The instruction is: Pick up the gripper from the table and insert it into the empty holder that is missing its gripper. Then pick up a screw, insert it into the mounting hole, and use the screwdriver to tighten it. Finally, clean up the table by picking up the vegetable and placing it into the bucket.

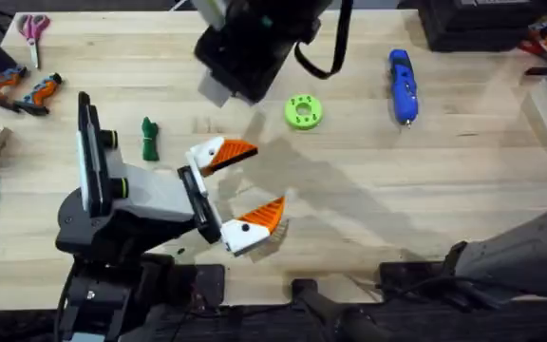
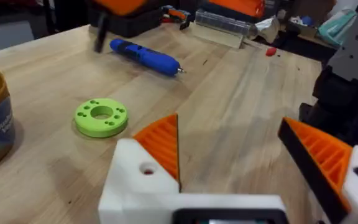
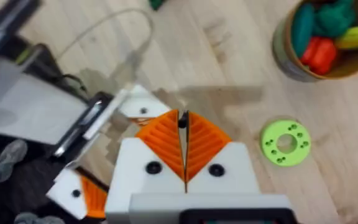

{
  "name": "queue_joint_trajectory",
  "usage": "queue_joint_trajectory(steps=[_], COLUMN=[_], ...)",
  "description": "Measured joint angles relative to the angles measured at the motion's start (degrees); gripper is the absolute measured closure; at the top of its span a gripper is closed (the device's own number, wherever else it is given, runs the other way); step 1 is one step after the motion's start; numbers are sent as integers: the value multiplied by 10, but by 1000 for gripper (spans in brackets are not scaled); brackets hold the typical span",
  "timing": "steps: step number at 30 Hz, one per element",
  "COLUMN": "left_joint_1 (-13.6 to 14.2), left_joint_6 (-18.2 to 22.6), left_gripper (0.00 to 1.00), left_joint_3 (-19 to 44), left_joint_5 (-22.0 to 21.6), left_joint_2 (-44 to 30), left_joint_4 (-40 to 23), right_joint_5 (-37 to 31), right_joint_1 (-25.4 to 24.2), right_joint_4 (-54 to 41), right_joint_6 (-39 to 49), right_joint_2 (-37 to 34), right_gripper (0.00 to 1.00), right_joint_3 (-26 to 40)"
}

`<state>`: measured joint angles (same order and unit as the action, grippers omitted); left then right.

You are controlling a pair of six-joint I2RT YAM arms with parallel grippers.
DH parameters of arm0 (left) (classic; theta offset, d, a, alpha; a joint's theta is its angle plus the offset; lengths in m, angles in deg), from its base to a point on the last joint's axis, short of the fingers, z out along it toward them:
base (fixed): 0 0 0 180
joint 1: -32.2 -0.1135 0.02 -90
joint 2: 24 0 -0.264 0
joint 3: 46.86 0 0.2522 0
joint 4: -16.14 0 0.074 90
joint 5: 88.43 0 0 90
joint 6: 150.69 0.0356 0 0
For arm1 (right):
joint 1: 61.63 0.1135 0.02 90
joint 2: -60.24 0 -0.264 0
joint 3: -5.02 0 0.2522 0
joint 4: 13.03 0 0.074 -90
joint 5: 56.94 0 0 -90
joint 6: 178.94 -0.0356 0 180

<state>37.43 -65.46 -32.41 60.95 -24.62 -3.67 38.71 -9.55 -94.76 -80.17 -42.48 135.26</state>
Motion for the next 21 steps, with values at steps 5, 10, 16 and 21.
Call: queue_joint_trajectory(steps=[5, 10, 16, 21], left_joint_1=[0, 0, 0, 0], left_joint_6=[0, 0, 0, 0], left_gripper=[15, 16, 16, 16], left_joint_3=[0, 0, 0, 0], left_joint_5=[0, 0, 0, 0], left_joint_2=[0, 0, 0, 0], left_joint_4=[0, 0, 0, 0], right_joint_5=[0, 0, 0, 0], right_joint_1=[23, 33, 49, 64], right_joint_4=[-23, -30, -30, -23], right_joint_6=[-11, -25, -30, -40], right_joint_2=[0, 0, 0, 0], right_gripper=[996, 996, 996, 996], right_joint_3=[9, 9, 9, 11])
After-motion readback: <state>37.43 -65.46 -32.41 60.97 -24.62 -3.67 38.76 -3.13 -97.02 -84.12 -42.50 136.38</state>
